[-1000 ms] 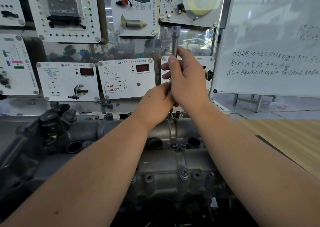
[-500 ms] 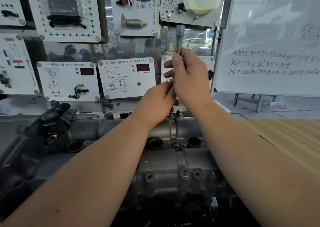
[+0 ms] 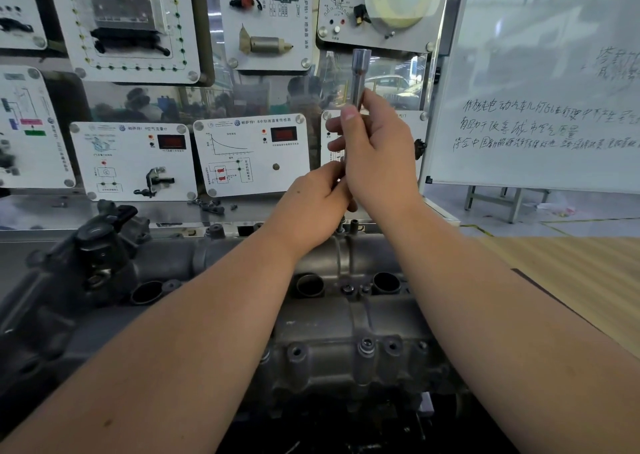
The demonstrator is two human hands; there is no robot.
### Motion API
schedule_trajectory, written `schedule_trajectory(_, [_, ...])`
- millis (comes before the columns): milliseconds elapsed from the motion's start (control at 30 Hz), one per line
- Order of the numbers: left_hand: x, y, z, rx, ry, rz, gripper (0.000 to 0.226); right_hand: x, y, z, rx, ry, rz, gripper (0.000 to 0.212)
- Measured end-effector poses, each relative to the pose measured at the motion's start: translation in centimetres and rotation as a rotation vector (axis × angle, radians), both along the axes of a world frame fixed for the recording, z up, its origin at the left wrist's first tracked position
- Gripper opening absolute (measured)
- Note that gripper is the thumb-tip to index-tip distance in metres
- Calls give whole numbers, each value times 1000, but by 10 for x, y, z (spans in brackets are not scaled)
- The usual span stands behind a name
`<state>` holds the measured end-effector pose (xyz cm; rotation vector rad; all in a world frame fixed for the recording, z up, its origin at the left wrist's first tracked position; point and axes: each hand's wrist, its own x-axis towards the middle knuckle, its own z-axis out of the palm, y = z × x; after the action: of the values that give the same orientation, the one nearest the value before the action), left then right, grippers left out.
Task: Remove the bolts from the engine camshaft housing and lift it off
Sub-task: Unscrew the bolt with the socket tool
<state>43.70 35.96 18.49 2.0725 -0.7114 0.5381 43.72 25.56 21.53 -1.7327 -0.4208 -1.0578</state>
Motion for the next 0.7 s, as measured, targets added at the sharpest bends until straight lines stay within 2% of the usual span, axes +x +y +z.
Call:
schedule_trajectory(67, [-1, 0, 1, 13, -11, -2, 29, -1, 1, -1, 27, -8, 14, 29])
schedule_trajectory(167, [-1, 1, 2, 17, -39, 16, 29, -2, 2, 0, 43, -7, 18, 25])
schedule_trajectory(233, [1, 2, 2, 18, -43, 31, 17, -3, 2, 0, 14, -14, -13, 17])
schedule_trajectory(300, [2, 2, 2, 13, -41, 51, 8, -4, 2, 0, -25, -26, -50, 21])
schedule_trajectory(500, [-1, 0, 2, -21, -28, 34, 35, -2, -1, 1, -44, 12, -13, 22])
schedule_trajectory(600, [-2, 0, 3, 20, -53, 60, 36, -4, 1, 0, -1, 14, 10, 38])
schedule_trajectory(700, [0, 1, 3, 23, -64, 71, 27, -6, 2, 0, -9, 4, -2, 33])
